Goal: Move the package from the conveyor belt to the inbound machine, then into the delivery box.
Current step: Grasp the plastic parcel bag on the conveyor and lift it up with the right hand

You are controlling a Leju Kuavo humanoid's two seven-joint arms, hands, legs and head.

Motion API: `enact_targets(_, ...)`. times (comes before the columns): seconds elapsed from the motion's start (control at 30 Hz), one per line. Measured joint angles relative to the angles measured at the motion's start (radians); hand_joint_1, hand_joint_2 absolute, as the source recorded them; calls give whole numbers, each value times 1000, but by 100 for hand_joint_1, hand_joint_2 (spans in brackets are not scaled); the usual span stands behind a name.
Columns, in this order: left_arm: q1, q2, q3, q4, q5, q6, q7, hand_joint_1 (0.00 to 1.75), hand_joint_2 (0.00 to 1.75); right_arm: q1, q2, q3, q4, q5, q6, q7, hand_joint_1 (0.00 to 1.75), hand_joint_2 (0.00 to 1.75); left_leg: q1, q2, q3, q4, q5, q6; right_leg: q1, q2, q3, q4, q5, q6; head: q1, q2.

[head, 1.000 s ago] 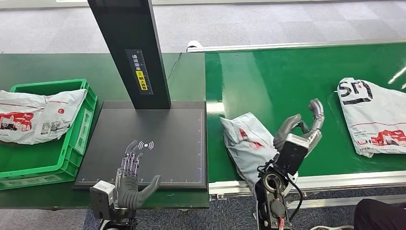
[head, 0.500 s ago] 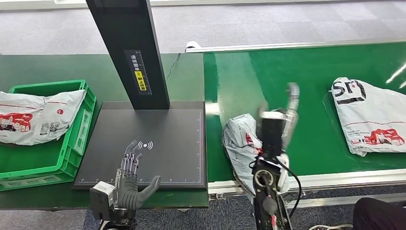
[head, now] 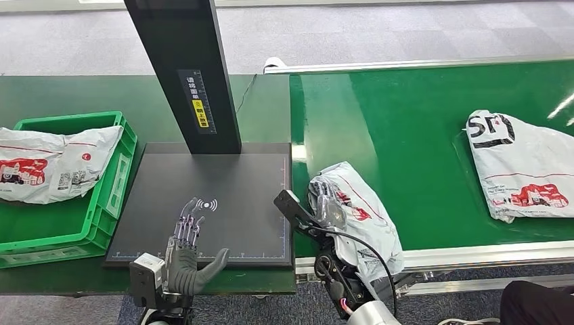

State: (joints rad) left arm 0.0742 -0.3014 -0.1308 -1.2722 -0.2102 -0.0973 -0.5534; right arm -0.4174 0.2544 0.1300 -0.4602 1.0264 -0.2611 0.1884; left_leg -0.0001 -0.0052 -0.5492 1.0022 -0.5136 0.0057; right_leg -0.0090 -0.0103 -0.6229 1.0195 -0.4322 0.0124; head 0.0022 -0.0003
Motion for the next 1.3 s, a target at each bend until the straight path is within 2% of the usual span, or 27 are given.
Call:
enact_targets(0.13, 0, 0, 0, 0, 0, 0, 9, 0, 175, -2, -6, 10, 34, 58, 27, 77, 0, 175, 0, 0, 0, 0, 0, 0, 0, 0, 0, 0, 0, 0, 0, 0)
enact_targets(0.37, 0, 0, -1, 0, 2, 0, 18, 0, 175, -4, -13, 11, 71, 122, 55, 151, 0, 175, 0, 0, 0, 0, 0, 0, 0, 0, 0, 0, 0, 0, 0, 0)
enact_targets(0.43, 0, 0, -1, -1, 3, -1, 23, 0, 175, -5, -16, 11, 78, 168, 38, 206, 0, 175, 0, 0, 0, 0, 0, 0, 0, -1, 0, 0, 0, 0, 0, 0)
enact_targets(0.53, 3, 0, -1, -6, 5, -1, 28, 0, 175, -5, -23, 10, 86, 245, -43, 296, 0, 175, 0, 0, 0, 0, 0, 0, 0, -1, 0, 0, 0, 0, 0, 0)
enact_targets(0.6, 6, 0, -1, -10, 5, -1, 29, 0, 175, -4, -31, 1, 88, 282, -75, 323, 0, 175, 0, 0, 0, 0, 0, 0, 0, -1, 0, 0, 0, 0, 0, 0)
enact_targets(0.93, -5, 0, -4, -11, 4, -11, 32, 0, 175, -7, -51, -81, 100, 350, 21, 349, 0, 175, 0, -1, 3, 0, 0, 0, 0, -1, 3, 0, 0, 0, 0, 0)
enact_targets(1.3, -15, 0, -4, -6, 8, -11, 36, 0, 175, -8, -54, -128, 110, 350, 43, 342, 0, 175, 0, -1, 14, 0, -1, 1, 0, -2, 15, -3, -1, 1, 0, 0)
